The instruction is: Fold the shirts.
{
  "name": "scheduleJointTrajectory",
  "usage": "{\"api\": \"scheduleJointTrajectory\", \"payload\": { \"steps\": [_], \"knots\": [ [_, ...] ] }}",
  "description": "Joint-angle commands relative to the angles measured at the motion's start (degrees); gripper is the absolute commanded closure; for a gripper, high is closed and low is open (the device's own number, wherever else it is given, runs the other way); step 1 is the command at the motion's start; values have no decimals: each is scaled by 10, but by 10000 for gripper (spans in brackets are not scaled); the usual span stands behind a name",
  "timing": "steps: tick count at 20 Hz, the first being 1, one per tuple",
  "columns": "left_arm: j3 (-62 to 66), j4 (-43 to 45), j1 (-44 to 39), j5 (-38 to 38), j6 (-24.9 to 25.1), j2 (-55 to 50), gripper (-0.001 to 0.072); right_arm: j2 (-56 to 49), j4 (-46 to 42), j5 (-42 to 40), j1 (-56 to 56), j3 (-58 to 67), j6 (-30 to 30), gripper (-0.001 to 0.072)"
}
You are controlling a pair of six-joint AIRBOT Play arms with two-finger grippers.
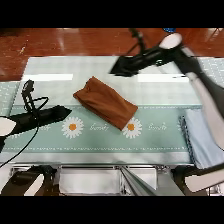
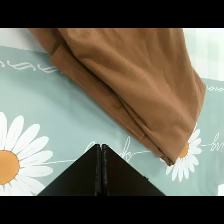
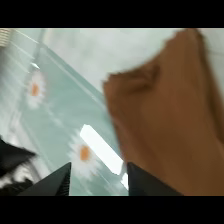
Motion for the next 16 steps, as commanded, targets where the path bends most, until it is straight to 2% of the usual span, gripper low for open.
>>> {"api": "scheduleJointTrajectory", "payload": {
  "steps": [1, 2, 4, 6, 7, 9, 11, 14, 16],
  "knots": [
    [-2, -2, -1, 5, 1, -1, 692, 180, -257, 4, -46, -140, 89, 306],
    [-2, -2, -1, 4, 1, -1, 692, 249, -299, -68, -45, -235, 134, 306],
    [-2, -2, -1, 5, 0, -1, 692, 367, -303, -221, -46, -431, 221, 306],
    [-2, -2, -1, 5, 1, -1, 692, 442, -266, -332, -45, -593, 314, 306],
    [-2, -2, -1, 5, 1, -1, 692, 457, -210, -370, -42, -656, 318, 306],
    [-2, -2, -1, 5, 0, -1, 692, 450, -113, -415, -18, -729, 290, 306],
    [-2, -2, -1, 5, 0, -2, 692, 404, -63, -429, 20, -740, 250, 307],
    [-2, -2, -1, 5, 0, -2, 692, 308, 61, -468, 61, -720, 155, 306],
    [-2, -3, -1, 4, 0, -2, 692, 246, 129, -449, 66, -680, 80, 306]
  ]
}}
